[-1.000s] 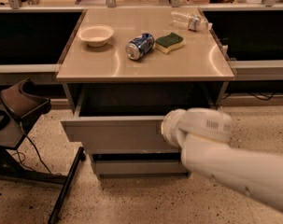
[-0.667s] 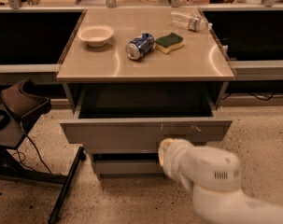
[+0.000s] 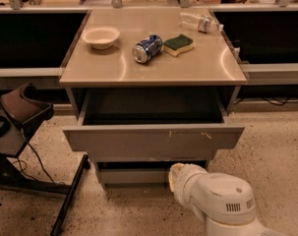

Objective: Open top drawer

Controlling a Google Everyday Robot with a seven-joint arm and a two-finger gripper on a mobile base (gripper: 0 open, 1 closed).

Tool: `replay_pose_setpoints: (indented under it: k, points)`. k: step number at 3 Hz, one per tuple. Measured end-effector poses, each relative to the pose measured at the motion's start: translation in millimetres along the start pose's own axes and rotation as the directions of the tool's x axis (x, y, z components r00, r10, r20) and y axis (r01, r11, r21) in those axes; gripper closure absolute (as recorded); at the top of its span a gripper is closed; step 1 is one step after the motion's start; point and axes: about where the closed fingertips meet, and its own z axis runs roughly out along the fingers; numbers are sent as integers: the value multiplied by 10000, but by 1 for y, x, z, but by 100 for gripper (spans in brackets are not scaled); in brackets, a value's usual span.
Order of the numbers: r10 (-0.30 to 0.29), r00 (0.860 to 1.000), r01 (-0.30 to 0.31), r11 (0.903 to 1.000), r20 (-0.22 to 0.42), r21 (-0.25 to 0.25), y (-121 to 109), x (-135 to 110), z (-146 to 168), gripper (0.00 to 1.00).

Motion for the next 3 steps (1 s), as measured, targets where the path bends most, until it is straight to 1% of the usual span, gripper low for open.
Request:
replay_pose_setpoints:
  k: [2,3]
  points:
    - [0,10000,0,10000,0,0,0,0,0,11]
    - [0,10000,0,10000,0,0,0,0,0,0]
